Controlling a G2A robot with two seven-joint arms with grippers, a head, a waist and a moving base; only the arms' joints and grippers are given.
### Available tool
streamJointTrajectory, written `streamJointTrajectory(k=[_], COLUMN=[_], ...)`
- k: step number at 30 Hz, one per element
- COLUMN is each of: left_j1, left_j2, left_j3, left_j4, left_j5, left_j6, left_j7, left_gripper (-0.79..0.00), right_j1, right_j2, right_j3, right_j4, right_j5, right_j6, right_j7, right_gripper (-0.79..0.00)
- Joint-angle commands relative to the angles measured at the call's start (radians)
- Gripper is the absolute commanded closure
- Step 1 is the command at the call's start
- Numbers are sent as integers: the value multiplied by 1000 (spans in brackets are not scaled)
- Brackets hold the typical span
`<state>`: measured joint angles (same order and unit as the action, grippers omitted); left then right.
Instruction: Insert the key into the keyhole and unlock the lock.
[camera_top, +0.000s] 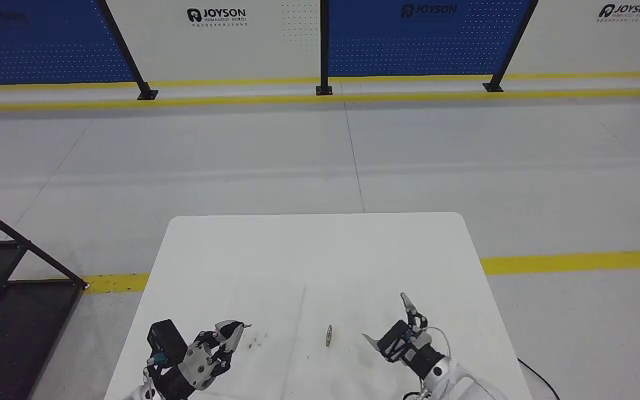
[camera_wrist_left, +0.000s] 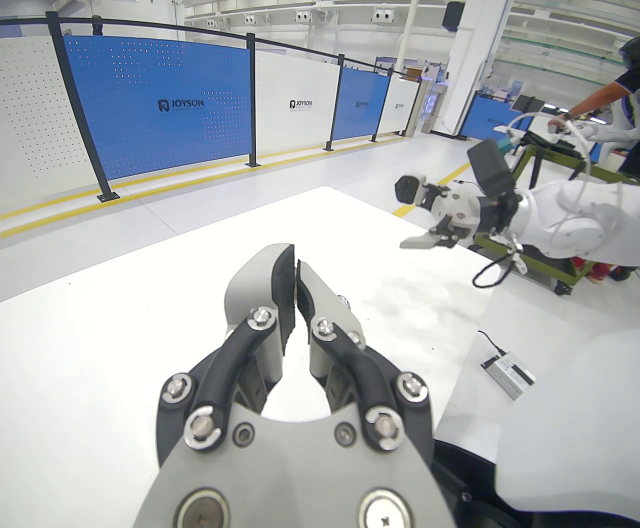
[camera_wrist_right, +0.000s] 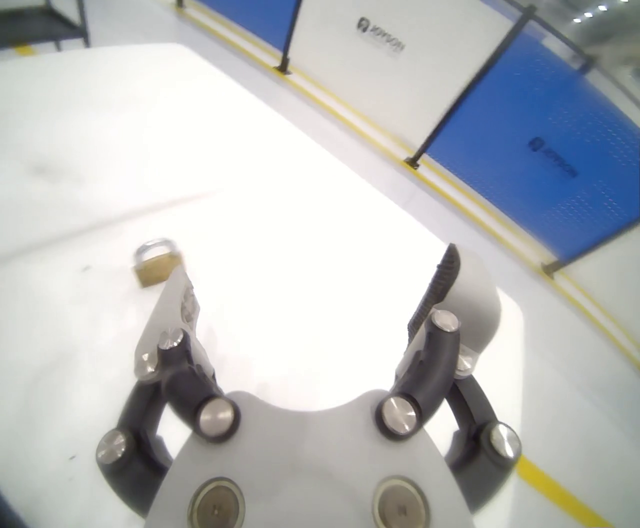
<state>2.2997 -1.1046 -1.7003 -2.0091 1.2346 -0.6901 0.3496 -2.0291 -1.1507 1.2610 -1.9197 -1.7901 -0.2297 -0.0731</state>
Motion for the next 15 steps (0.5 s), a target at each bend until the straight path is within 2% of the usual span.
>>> streamJointTrajectory(k=[1, 6, 9, 15], left_j1=[0, 0, 0, 0], left_j2=[0, 0, 0, 0], left_j3=[0, 0, 0, 0], left_j4=[0, 0, 0, 0], left_j5=[0, 0, 0, 0], left_j6=[0, 0, 0, 0], left_j7=[0, 0, 0, 0], left_gripper=[0, 0, 0, 0], right_j1=[7, 67, 120, 181], right_j2=[-2, -19, -35, -61], right_j3=[-53, -173, -235, -304], right_j4=[18, 95, 156, 238], right_j5=[-29, -39, 20, 123], right_j6=[-22, -18, -5, 82], right_j7=[18, 44, 60, 60], right_gripper=[-785, -785, -785, -785])
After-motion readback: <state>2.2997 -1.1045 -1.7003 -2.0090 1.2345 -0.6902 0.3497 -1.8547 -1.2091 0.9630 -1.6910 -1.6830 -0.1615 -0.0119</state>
